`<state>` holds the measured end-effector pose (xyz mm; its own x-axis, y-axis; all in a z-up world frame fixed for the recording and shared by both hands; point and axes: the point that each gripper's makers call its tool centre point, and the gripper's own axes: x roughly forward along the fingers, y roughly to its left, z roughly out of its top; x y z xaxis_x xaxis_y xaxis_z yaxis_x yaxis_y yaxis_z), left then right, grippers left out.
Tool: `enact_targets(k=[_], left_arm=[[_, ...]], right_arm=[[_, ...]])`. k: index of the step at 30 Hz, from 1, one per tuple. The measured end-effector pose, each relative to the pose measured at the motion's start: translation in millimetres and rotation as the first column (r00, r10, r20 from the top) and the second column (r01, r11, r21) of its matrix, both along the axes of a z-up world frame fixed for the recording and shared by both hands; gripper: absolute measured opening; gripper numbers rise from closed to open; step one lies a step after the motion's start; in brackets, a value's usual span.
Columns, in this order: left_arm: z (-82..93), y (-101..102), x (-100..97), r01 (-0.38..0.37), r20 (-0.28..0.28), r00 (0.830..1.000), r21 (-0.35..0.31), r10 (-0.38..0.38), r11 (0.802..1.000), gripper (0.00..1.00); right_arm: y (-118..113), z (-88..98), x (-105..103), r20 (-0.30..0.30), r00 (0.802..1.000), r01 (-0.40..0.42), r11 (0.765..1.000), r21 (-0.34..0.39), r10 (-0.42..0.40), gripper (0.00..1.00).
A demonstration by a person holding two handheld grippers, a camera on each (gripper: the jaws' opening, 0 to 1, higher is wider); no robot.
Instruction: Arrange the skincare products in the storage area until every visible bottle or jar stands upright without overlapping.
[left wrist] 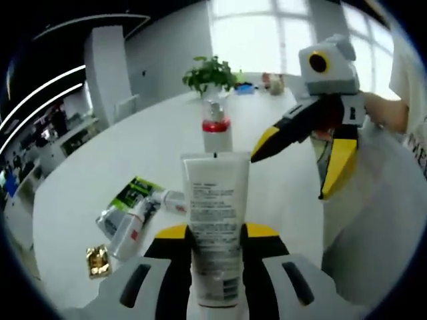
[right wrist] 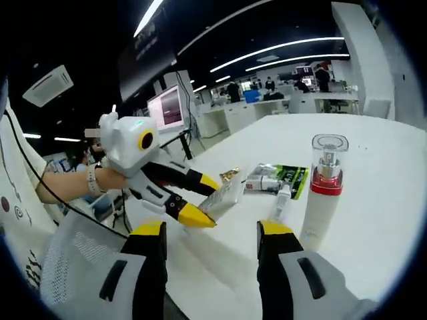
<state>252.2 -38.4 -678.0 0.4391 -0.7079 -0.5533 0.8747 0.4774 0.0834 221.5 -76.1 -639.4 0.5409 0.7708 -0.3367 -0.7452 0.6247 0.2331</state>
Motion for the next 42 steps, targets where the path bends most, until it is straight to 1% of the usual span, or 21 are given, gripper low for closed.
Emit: enact_targets(k=[1, 3, 7, 10, 12, 14, 17, 19, 22, 24, 26, 29, 31, 33, 35, 36, 37, 38, 39, 41, 42], left_arm=[[0.8, -2, -0.6, 0.002, 0.003, 1.0, -0.005, -0.002, 1.0, 0.22], [3.5, -5, -2.7, 0.009, 0.008, 1.0, -0.012, -0.009, 1.0, 0.22], [11.5, -12, -10.0, 0.023, 0.021, 1.0, -0.025, -0.022, 0.999, 0.22], [17.0, -17, -13.9, 0.033, 0.031, 0.999, -0.036, -0.032, 0.999, 0.22], [18.8, -21, -16.1, 0.04, 0.04, 0.998, -0.038, -0.038, 0.998, 0.22], [19.8, -23, -17.7, 0.047, 0.049, 0.998, -0.038, -0.045, 0.998, 0.22], [20.9, -26, -17.7, 0.056, 0.061, 0.997, -0.036, -0.054, 0.998, 0.22], [22.1, -28, -19.9, 0.068, 0.077, 0.995, -0.031, -0.066, 0.997, 0.22], [24.1, -30, -20.8, 0.074, 0.094, 0.993, -0.024, -0.071, 0.997, 0.22], [25.5, -29, -20.8, 0.076, 0.103, 0.992, -0.022, -0.074, 0.997, 0.22], [26.3, -28, -20.1, 0.079, 0.116, 0.99, -0.014, -0.077, 0.997, 0.22], [25.7, -29, -20.3, 0.085, 0.136, 0.987, 0.003, -0.085, 0.996, 0.22], [25.9, -31, -21.7, 0.092, 0.152, 0.984, 0.02, -0.094, 0.996, 0.22], [26.6, -33, -23.0, 0.109, 0.184, 0.976, 0.059, -0.118, 0.992, 0.22], [27.5, -32, -23.9, 0.124, 0.219, 0.965, 0.113, -0.146, 0.986, 0.22], [28.4, -31, -23.9, 0.137, 0.245, 0.955, 0.144, -0.17, 0.98, 0.22], [28.2, -31, -24.5, 0.144, 0.253, 0.95, 0.165, -0.183, 0.976, 0.22], [26.9, -31, -24.7, 0.158, 0.27, 0.939, 0.206, -0.211, 0.966, 0.22], [26.5, -31, -24.8, 0.164, 0.28, 0.933, 0.227, -0.225, 0.96, 0.22], [28.2, -34, -29.1, 0.18, 0.29, 0.924, 0.249, -0.25, 0.952, 0.22], [28.5, -36, -30.6, 0.186, 0.289, 0.923, 0.245, -0.255, 0.952, 0.22]], right_arm=[[1, 1.0, 1, -0.005, 1.0, 0.0, 1.0, 0.001, 0.0, 0.51], [3, 1.9, 2, -0.007, 1.0, -0.002, 1.0, 0.004, 0.002, 0.49], [3, 10.8, 9, 0.019, 0.999, 0.025, 0.999, 0.035, -0.025, 0.35], [1, 16.2, 16, 0.008, 0.999, 0.053, 0.996, 0.069, -0.053, 0.3], [0, 18.8, 20, -0.004, 0.997, 0.072, 0.994, 0.088, -0.072, 0.25], [-1, 19.1, 22, -0.019, 0.997, 0.072, 0.993, 0.096, -0.07, 0.22], [1, 17.1, 22, -0.053, 0.996, 0.081, 0.991, 0.109, -0.075, 0.21], [1, 16.2, 22, -0.07, 0.994, 0.09, 0.989, 0.12, -0.082, 0.17], [-2, 14.2, 24, -0.082, 0.992, 0.101, 0.988, 0.116, -0.092, 0.12], [-4, 14.9, 23, -0.115, 0.989, 0.114, 0.984, 0.138, -0.098, 0.12], [-4, 15.1, 24, -0.134, 0.987, 0.112, 0.982, 0.155, -0.091, 0.12], [-3, 13.9, 23, -0.143, 0.986, 0.11, 0.981, 0.162, -0.087, 0.13], [0, 12.7, 22, -0.162, 0.983, 0.11, 0.98, 0.166, -0.083, 0.15], [0, 11.3, 22, -0.172, 0.981, 0.118, 0.98, 0.163, -0.089, 0.14], [-2, 9.0, 22, -0.196, 0.977, 0.121, 0.979, 0.164, -0.087, 0.13], [-2, 8.0, 21, -0.208, 0.975, 0.112, 0.98, 0.166, -0.076, 0.12], [-2, 6.7, 20, -0.222, 0.973, 0.108, 0.98, 0.167, -0.069, 0.12], [-2, 6.6, 19, -0.227, 0.972, 0.106, 0.98, 0.171, -0.065, 0.12], [-3, 6.6, 18, -0.232, 0.971, 0.105, 0.979, 0.173, -0.063, 0.12], [-3, 5.3, 15, -0.243, 0.969, 0.091, 0.982, 0.168, -0.048, 0.13], [-3, 5.4, 15, -0.243, 0.969, 0.088, 0.982, 0.169, -0.045, 0.13]])
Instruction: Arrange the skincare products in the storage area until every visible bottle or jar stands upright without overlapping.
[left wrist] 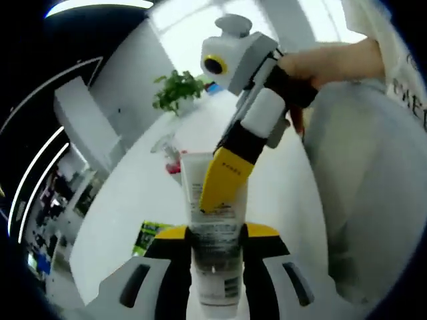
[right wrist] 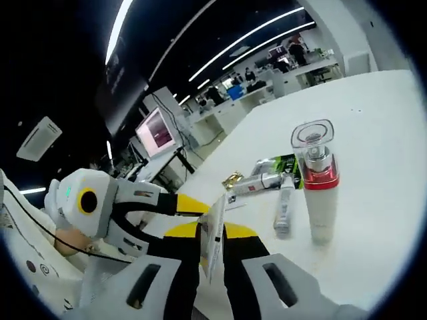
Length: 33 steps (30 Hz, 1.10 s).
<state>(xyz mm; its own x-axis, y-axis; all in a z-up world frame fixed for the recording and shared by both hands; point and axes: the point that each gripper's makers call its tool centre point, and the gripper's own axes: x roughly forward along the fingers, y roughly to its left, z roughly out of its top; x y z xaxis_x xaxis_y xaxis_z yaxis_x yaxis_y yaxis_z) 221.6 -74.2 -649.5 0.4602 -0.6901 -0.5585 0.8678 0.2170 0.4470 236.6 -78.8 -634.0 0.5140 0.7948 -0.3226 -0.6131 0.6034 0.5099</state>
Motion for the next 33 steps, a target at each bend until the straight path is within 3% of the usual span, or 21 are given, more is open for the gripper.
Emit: enact_targets(k=[3, 6, 11, 21, 22, 28, 30, 33], left_arm=[[0.7, -4, -3.4, 0.036, 0.0, 0.999, 0.006, -0.036, 0.999, 0.22], [1.6, -7, -6.4, 0.078, 0.038, 0.996, 0.054, -0.08, 0.995, 0.22], [0.7, -6, -7.4, 0.116, 0.102, 0.986, 0.13, -0.13, 0.985, 0.23], [-1.0, -6, -3.2, 0.105, 0.157, 0.979, 0.152, -0.129, 0.983, 0.25], [0.9, -6, -0.3, 0.106, 0.201, 0.969, 0.169, -0.14, 0.98, 0.26], [3.6, -8, 6.5, 0.086, 0.291, 0.945, 0.215, -0.148, 0.973, 0.28], [6.9, -9, 10.6, 0.077, 0.343, 0.926, 0.235, -0.157, 0.969, 0.28], [9.1, -10, 15.6, 0.053, 0.429, 0.884, 0.306, -0.187, 0.951, 0.29]], right_arm=[[2, -2.5, -4, -0.013, 1.0, -0.023, 1.0, -0.009, 0.023, 0.15], [6, -9.5, -9, -0.019, 0.998, -0.053, 0.998, -0.046, 0.052, 0.15], [4, -10.6, -11, -0.044, 0.997, -0.057, 0.998, -0.033, 0.056, 0.15], [2, -10.4, -9, -0.075, 0.997, 0.014, 1.0, -0.014, -0.015, 0.09], [1, -9.8, -7, -0.072, 0.997, 0.029, 1.0, -0.005, -0.029, 0.08], [-2, -5.7, -1, -0.079, 0.992, 0.104, 0.993, 0.053, -0.1, 0.08], [-3, -3.2, 1, -0.073, 0.99, 0.126, 0.99, 0.066, -0.121, 0.08], [-6, -0.9, 5, -0.075, 0.986, 0.154, 0.984, 0.088, -0.148, 0.08]])
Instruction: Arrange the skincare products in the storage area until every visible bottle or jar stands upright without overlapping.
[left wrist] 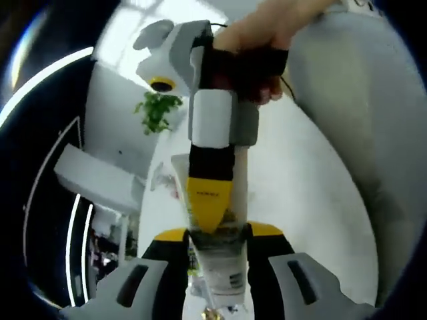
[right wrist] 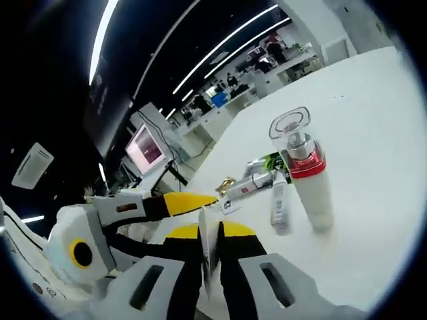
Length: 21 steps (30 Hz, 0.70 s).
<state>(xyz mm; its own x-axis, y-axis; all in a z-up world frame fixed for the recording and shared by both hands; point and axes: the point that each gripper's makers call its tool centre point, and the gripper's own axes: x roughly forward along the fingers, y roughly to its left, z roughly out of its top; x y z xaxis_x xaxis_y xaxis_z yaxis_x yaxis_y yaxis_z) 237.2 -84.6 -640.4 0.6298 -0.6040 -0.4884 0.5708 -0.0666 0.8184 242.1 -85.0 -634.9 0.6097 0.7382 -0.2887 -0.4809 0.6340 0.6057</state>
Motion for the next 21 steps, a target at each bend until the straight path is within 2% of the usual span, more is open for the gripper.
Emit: enact_targets(k=[2, 4, 5, 7, 8, 9, 10, 14, 15, 17, 19, 20, 21], left_arm=[[0.8, -3, 1.3, -0.005, 0.056, 0.998, 0.034, 0.003, 0.999, 0.3], [-0.2, -2, 2.6, -0.005, 0.088, 0.996, 0.07, -0.001, 0.998, 0.3], [-0.3, -1, 3.0, -0.014, 0.096, 0.995, 0.058, 0.008, 0.998, 0.3], [1.2, 2, 4.8, -0.016, 0.133, 0.991, 0.084, 0.005, 0.996, 0.3], [2.8, 5, 7.5, -0.028, 0.172, 0.985, 0.103, 0.01, 0.994, 0.3], [1.8, 7, 8.4, -0.027, 0.185, 0.983, 0.121, 0.004, 0.992, 0.3], [4.3, 7, 9.6, -0.024, 0.213, 0.977, 0.123, -0.002, 0.992, 0.3], [7.9, 12, 10.0, -0.025, 0.255, 0.967, 0.125, -0.008, 0.992, 0.29], [11.1, 14, 11.1, -0.024, 0.287, 0.958, 0.138, -0.017, 0.99, 0.28], [12.1, 16, 11.9, -0.021, 0.303, 0.953, 0.148, -0.025, 0.989, 0.27], [13.8, 17, 11.6, -0.013, 0.321, 0.946, 0.163, -0.04, 0.987, 0.27], [14.2, 17, 11.1, -0.008, 0.329, 0.943, 0.171, -0.049, 0.985, 0.27], [13.7, 18, 10.6, 0.003, 0.344, 0.937, 0.189, -0.069, 0.982, 0.26]], right_arm=[[-2, 2.4, 2, -0.016, 1.0, 0.022, 0.999, 0.041, -0.022, 0.08], [-2, 3.6, 1, -0.043, 0.999, 0.038, 0.995, 0.092, -0.034, 0.08], [-3, 3.8, 1, -0.067, 0.997, 0.054, 0.99, 0.13, -0.045, 0.08], [-4, 5.0, 2, -0.115, 0.991, 0.087, 0.974, 0.207, -0.064, 0.08], [-4, 6.3, 1, -0.153, 0.986, 0.105, 0.957, 0.269, -0.065, 0.08], [-4, 6.8, 1, -0.184, 0.981, 0.122, 0.943, 0.31, -0.066, 0.08], [-3, 6.7, 0, -0.229, 0.971, 0.145, 0.92, 0.363, -0.063, 0.08], [0, 8.2, -1, -0.318, 0.947, 0.204, 0.855, 0.477, -0.048, 0.08], [1, 9.2, -2, -0.355, 0.934, 0.232, 0.819, 0.524, -0.037, 0.08], [6, 7.9, -5, -0.425, 0.905, 0.271, 0.76, 0.591, 0.008, 0.08], [6, 4.5, -5, -0.479, 0.878, 0.327, 0.707, 0.627, 0.018, 0.08], [7, 4.1, -5, -0.488, 0.872, 0.334, 0.699, 0.633, 0.025, 0.08], [8, 3.9, -7, -0.517, 0.855, 0.358, 0.667, 0.654, 0.048, 0.08]])
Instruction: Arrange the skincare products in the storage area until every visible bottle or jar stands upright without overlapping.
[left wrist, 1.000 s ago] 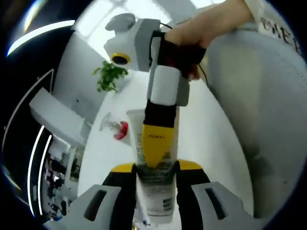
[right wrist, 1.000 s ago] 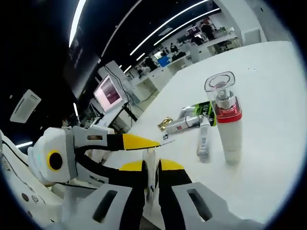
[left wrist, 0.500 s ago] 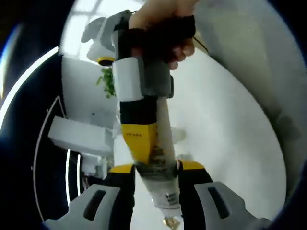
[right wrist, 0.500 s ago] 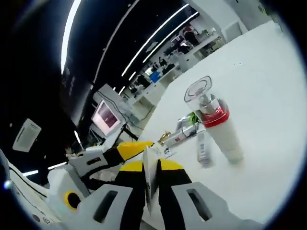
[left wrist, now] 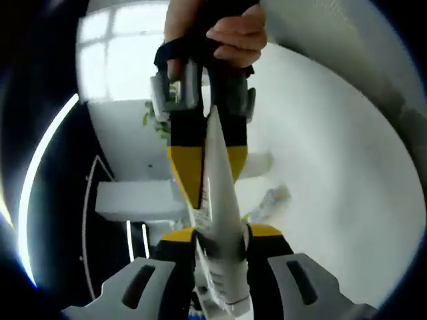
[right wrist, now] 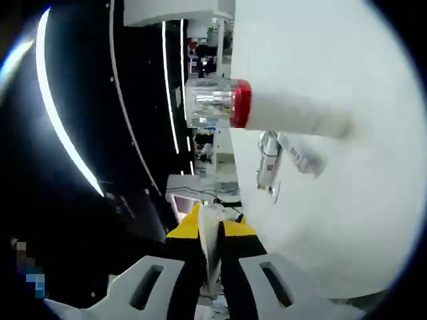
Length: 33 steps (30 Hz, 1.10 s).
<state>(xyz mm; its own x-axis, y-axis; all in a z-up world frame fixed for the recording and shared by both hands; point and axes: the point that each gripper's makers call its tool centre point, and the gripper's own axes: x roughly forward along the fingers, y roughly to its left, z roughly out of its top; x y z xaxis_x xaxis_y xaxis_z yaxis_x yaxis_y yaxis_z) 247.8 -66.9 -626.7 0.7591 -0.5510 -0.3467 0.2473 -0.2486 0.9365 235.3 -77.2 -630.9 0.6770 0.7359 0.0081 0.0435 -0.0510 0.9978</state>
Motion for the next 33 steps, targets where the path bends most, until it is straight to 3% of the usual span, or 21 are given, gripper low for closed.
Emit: enact_targets(k=[4, 6, 8, 10, 11, 12, 13, 17, 19, 21, 23, 24, 26, 27, 28, 29, 30, 33], left_arm=[[-0.9, 1, 0.9, 0.022, 0.05, 0.998, 0.059, -0.025, 0.998, 0.22], [-0.9, 4, 3.8, -0.011, 0.03, 1.0, 0.037, 0.01, 0.999, 0.18], [-3.2, 6, 4.8, -0.041, -0.047, 0.998, 0.0, 0.041, 0.999, 0.14], [-0.6, 6, 4.6, -0.018, -0.032, 0.999, 0.026, 0.019, 0.999, 0.13], [-0.1, 5, 4.4, -0.013, -0.032, 0.999, 0.032, 0.014, 0.999, 0.12], [-3.5, 6, 3.2, -0.017, -0.08, 0.997, 0.027, 0.019, 1.0, 0.11], [-3.8, 6, 3.7, -0.022, -0.09, 0.996, 0.028, 0.024, 0.999, 0.11], [-7.7, 8, 4.4, -0.09, -0.212, 0.975, -0.081, 0.071, 0.993, 0.1], [-13.2, 8, 2.5, -0.131, -0.319, 0.945, -0.146, 0.078, 0.981, 0.1], [-16.4, 11, 3.5, -0.162, -0.352, 0.931, -0.169, 0.094, 0.972, 0.1], [-19.2, 12, 3.6, -0.206, -0.433, 0.897, -0.227, 0.091, 0.952, 0.1], [-19.6, 13, 5.2, -0.214, -0.439, 0.893, -0.233, 0.094, 0.948, 0.1], [-21.5, 15, 5.9, -0.257, -0.496, 0.863, -0.271, 0.094, 0.927, 0.1], [-22.6, 15, 6.6, -0.274, -0.523, 0.848, -0.29, 0.088, 0.917, 0.1], [-24.7, 18, 7.4, -0.296, -0.543, 0.835, -0.31, 0.087, 0.903, 0.1], [-25.4, 19, 7.8, -0.329, -0.584, 0.808, -0.34, 0.076, 0.881, 0.1], [-25.4, 18, 7.5, -0.343, -0.604, 0.794, -0.359, 0.065, 0.868, 0.1], [-26.4, 17, 9.0, -0.411, -0.683, 0.73, -0.414, 0.021, 0.812, 0.1]], right_arm=[[3, -2.5, -1, -0.09, 0.996, 0.015, 0.993, 0.116, -0.005, 0.08], [6, -4.3, -3, -0.109, 0.994, 0.019, 0.99, 0.137, -0.004, 0.09], [8, -6.8, -4, -0.148, 0.989, 0.03, 0.985, 0.173, -0.004, 0.1], [8, -5.9, -5, -0.169, 0.986, 0.037, 0.975, 0.217, 0.001, 0.11], [9, -5.5, -8, -0.168, 0.986, 0.028, 0.972, 0.233, 0.012, 0.12], [9, -7.2, -8, -0.164, 0.987, 0.031, 0.976, 0.216, 0.004, 0.12], [9, -5.5, -8, -0.136, 0.991, 0.04, 0.98, 0.195, -0.013, 0.14], [6, 4.1, -5, -0.065, 0.997, 0.043, 0.986, 0.162, -0.033, 0.24], [3, 4.4, -4, -0.016, 0.999, 0.039, 0.993, 0.109, -0.038, 0.29], [-1, 4.2, -4, 0.025, 0.999, 0.034, 0.999, 0.038, -0.035, 0.32], [-3, 6.3, -4, 0.071, 0.997, 0.016, 1.0, -0.013, -0.015, 0.33], [-6, 9.3, -1, 0.092, 0.995, 0.028, 0.999, -0.026, -0.026, 0.33], [-13, 11.7, 1, 0.165, 0.986, 0.038, 0.992, -0.124, -0.017, 0.33], [-15, 15.6, 3, 0.182, 0.983, 0.042, 0.99, -0.135, -0.017, 0.32], [-17, 19.8, 4, 0.201, 0.979, 0.043, 0.989, -0.141, -0.014, 0.32], [-19, 22.9, 4, 0.233, 0.973, 0.034, 0.985, -0.171, 0.007, 0.33], [-22, 23.6, 6, 0.253, 0.967, 0.042, 0.974, -0.221, 0.016, 0.35], [-22, 30.9, 6, 0.328, 0.941, 0.023, 0.95, -0.311, 0.085, 0.38]])
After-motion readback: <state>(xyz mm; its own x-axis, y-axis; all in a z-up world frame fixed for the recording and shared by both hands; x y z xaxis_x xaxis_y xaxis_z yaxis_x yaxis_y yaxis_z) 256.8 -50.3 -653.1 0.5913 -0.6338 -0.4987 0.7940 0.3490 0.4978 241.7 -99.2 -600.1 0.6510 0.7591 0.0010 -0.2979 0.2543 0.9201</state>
